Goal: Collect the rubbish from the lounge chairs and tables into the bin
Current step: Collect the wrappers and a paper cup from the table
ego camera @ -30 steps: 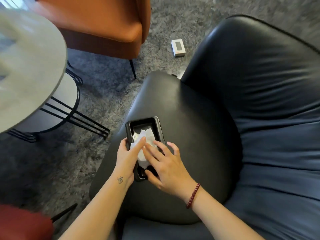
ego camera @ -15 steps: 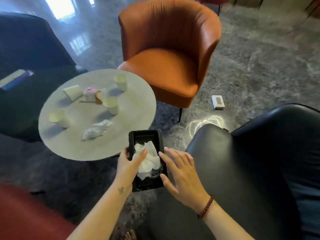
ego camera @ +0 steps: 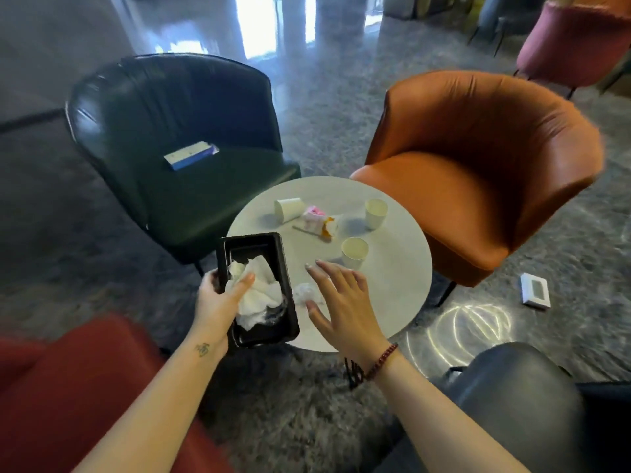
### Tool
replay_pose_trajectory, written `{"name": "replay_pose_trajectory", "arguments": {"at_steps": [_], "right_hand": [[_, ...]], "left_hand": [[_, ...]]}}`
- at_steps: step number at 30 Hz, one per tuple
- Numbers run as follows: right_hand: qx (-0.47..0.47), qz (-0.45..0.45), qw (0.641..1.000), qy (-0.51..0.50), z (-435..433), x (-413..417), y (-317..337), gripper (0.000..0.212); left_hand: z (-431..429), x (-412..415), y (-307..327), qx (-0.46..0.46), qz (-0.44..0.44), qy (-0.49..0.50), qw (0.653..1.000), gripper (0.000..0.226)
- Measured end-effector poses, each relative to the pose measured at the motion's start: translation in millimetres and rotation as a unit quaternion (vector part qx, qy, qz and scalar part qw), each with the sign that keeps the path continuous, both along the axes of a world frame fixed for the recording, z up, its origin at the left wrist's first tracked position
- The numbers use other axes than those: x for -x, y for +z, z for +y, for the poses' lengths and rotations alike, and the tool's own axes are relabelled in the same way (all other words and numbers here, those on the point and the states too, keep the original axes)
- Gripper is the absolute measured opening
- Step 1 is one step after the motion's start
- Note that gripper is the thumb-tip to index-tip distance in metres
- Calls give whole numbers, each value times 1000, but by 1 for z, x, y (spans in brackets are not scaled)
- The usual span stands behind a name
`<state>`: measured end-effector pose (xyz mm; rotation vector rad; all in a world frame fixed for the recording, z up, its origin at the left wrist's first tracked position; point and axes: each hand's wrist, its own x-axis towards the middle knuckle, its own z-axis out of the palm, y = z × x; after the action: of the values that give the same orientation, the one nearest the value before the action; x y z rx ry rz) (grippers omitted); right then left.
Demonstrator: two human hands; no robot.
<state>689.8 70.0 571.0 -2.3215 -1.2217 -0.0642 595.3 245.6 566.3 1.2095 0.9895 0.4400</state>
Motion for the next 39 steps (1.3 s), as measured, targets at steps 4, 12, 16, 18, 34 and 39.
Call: {"name": "replay_pose_trajectory", "arguments": {"at_steps": [4, 12, 16, 18, 34, 39], "right_hand": [[2, 11, 1000, 12, 25, -23, -9, 47], [84, 69, 994, -9, 70, -132, -77, 57], [169, 91, 979, 63, 73, -158, -133, 61], [218, 91, 964, 121, 70, -155, -160, 59], [-49, 219, 971, 82, 156, -180, -107, 20], [-131, 204, 963, 114, 204, -171, -57, 20]], "left_hand": [[32, 0, -5, -4, 13, 55, 998, 54], [87, -54, -41, -20, 59, 127, 990, 55], [95, -77, -71, -9, 89, 143, 986, 57], [95, -78, -84, -4, 105, 155, 982, 56], [96, -103, -77, -9, 132, 162, 978, 49], [98, -121, -67, -10, 123, 115, 986, 53]]}}
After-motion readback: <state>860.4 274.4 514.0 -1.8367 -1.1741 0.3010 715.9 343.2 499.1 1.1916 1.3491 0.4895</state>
